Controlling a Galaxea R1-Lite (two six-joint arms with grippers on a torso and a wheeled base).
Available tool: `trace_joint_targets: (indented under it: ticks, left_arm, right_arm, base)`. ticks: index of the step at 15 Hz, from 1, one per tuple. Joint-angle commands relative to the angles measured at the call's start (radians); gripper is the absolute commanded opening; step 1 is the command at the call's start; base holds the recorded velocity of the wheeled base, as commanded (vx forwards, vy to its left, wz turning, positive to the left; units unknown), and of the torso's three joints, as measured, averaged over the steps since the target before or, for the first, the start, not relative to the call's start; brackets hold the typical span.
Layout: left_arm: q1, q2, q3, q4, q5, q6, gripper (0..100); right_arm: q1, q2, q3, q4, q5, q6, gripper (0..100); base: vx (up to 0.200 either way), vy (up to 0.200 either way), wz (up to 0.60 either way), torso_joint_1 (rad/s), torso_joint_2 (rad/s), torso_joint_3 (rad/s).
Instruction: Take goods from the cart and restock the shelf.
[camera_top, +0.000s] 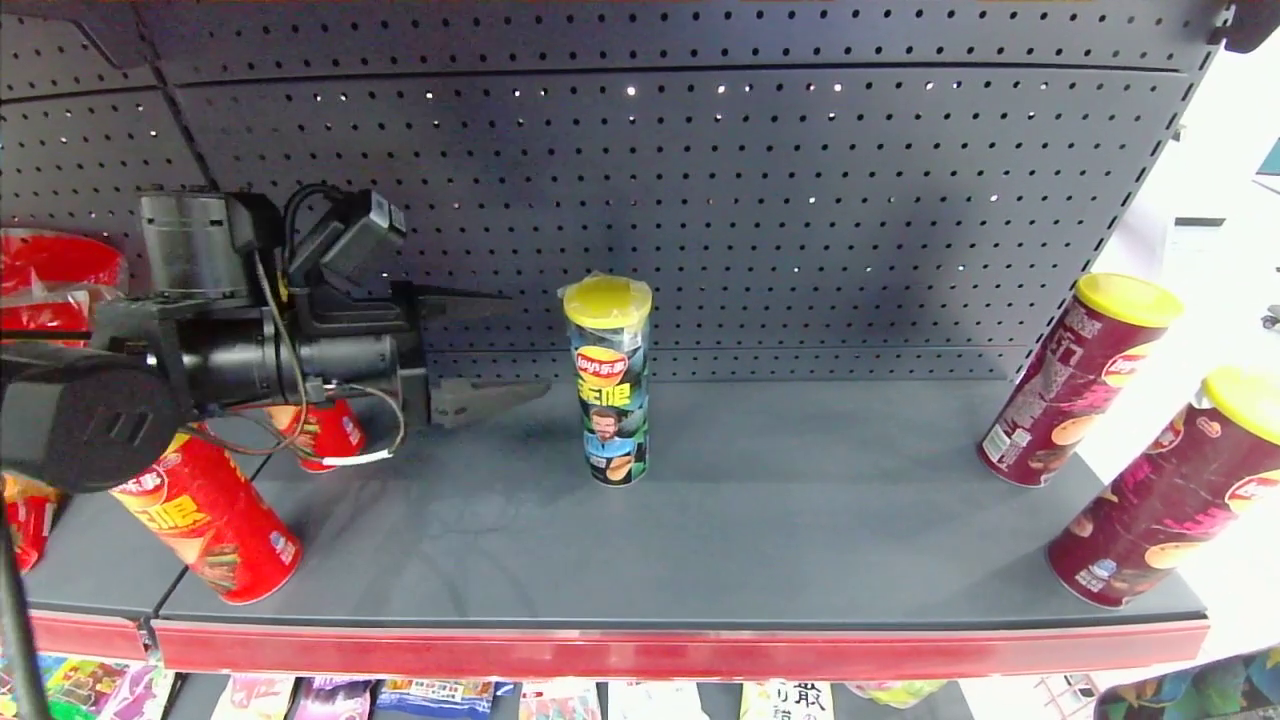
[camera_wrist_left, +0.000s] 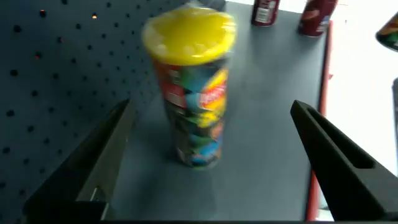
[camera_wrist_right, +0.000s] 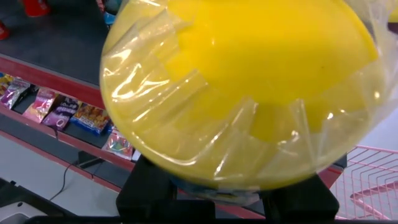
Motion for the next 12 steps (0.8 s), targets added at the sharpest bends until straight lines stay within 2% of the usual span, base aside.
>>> trace_joint_targets:
  ticks: [1, 8, 12]
  left_arm:
    - [0.0, 0.08, -0.051, 0.001, -0.002, 0.0, 100]
    - [-0.003, 0.177, -0.128, 0.002, -0.015, 0.006, 100]
    - [-0.014, 0.212, -0.174, 0.005, -0.054, 0.006, 100]
  right_arm:
    - [0.0, 0.007, -0.003, 0.0, -0.001, -0.001, 0]
    - [-0.001, 0.007, -0.003, 0.004, -0.001, -0.001, 0]
    - [-0.006, 0.008, -0.003, 0.006, -0.004, -0.002, 0]
  base:
    - [0.0, 0.0, 0.0, 0.0, 0.0, 0.0]
    - [0.0, 0.0, 0.0, 0.0, 0.0, 0.0]
    - [0.0, 0.0, 0.0, 0.0, 0.0, 0.0]
